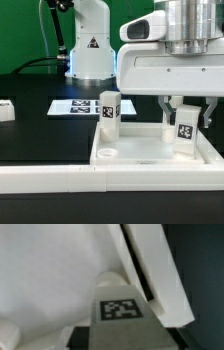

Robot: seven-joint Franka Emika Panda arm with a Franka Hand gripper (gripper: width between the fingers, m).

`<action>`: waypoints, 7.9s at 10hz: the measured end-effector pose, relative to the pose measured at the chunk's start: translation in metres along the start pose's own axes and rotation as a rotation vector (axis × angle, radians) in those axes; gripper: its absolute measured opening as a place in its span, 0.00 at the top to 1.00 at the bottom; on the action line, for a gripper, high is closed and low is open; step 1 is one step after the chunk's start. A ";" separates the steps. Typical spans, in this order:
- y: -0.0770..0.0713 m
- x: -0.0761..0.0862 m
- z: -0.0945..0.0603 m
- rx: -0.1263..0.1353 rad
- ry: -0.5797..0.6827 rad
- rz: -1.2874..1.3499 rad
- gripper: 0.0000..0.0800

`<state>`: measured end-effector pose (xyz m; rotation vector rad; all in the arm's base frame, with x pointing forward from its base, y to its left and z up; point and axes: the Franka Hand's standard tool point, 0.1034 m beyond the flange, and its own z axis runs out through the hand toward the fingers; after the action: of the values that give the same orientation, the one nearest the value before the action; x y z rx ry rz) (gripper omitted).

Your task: Assemble square table

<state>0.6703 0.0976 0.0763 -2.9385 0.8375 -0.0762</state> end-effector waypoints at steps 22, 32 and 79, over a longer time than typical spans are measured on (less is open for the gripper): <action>0.000 0.017 -0.003 -0.021 0.078 -0.341 0.34; 0.004 0.011 0.000 0.008 0.046 0.733 0.64; 0.029 0.006 -0.015 0.131 0.133 0.091 0.19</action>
Offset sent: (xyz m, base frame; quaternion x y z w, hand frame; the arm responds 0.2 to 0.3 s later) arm -0.0082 0.0117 -0.0127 0.0438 -0.0104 0.4909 0.8701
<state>0.6586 0.0687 0.0884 -2.7937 0.9434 -0.3114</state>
